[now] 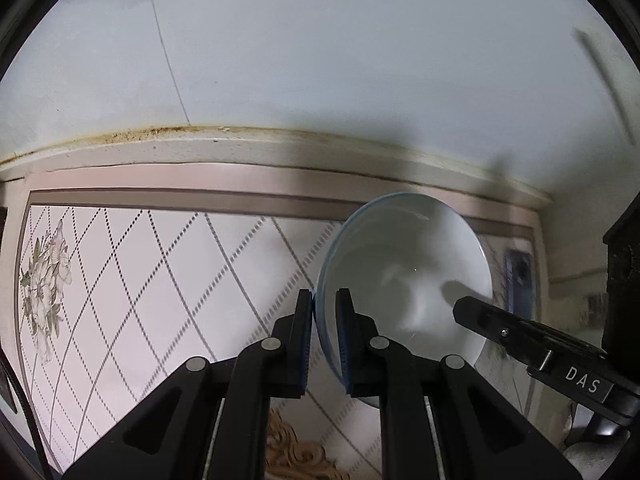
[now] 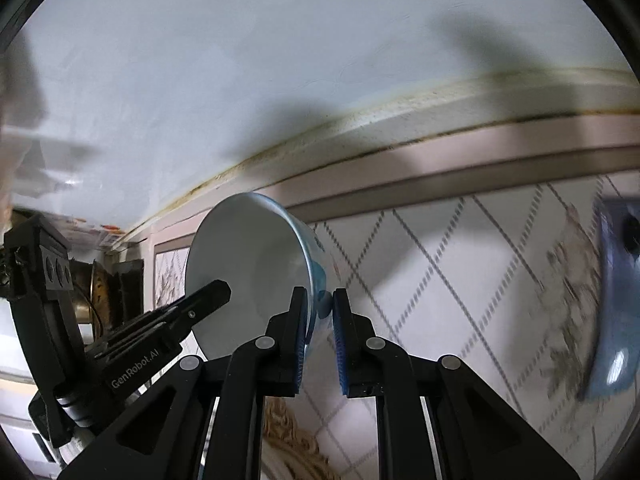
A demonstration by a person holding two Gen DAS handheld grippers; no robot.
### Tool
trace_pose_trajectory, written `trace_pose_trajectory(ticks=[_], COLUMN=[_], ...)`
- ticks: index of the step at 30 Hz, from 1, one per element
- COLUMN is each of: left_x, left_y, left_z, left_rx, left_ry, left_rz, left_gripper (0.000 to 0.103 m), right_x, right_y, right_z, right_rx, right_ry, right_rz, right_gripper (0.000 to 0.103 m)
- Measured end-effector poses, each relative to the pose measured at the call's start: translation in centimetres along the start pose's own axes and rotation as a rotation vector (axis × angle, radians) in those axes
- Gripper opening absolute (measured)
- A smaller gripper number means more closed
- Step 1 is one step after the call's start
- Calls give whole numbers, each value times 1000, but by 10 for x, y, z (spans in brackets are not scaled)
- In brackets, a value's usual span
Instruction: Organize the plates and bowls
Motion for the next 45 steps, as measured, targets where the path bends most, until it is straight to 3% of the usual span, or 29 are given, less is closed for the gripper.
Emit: trace_pose_trajectory(ticks=[8,13,23,30,45], left_x=[-66,-105,-177,-200,-206], left_y=[-27,-51,-67,-69,-68], left_z=[47,56,56,33,7], left_rx=[-52,-73,-118,-90,-37], left_ry=[-17,-24,40,95,136], left_rz=[-86,-120,-162,-186,-202], left_gripper=[10,10,10,10,10], right_x=[-76,-130,-219,-246,-249], right_y=[-3,-9,-25,-47,-62], right_z=[57,92,111,94,68], right_rx=[-3,-13,-24,-32,-40], right_ry=[-35,-44,-24,15,46], right_rz=[1,2,-49,-89,-107], right_gripper=[14,15,15,15,15])
Point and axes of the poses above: each gripper's, at about its wrist camera, not at the fingertips, and z roughly against the way its jaws point, y to its left, x to its top, the point moved 3 cm from there along -z, roughly the way its jaws point, and after that the axes turned 6 degrees about y, right-handed, at the moved point
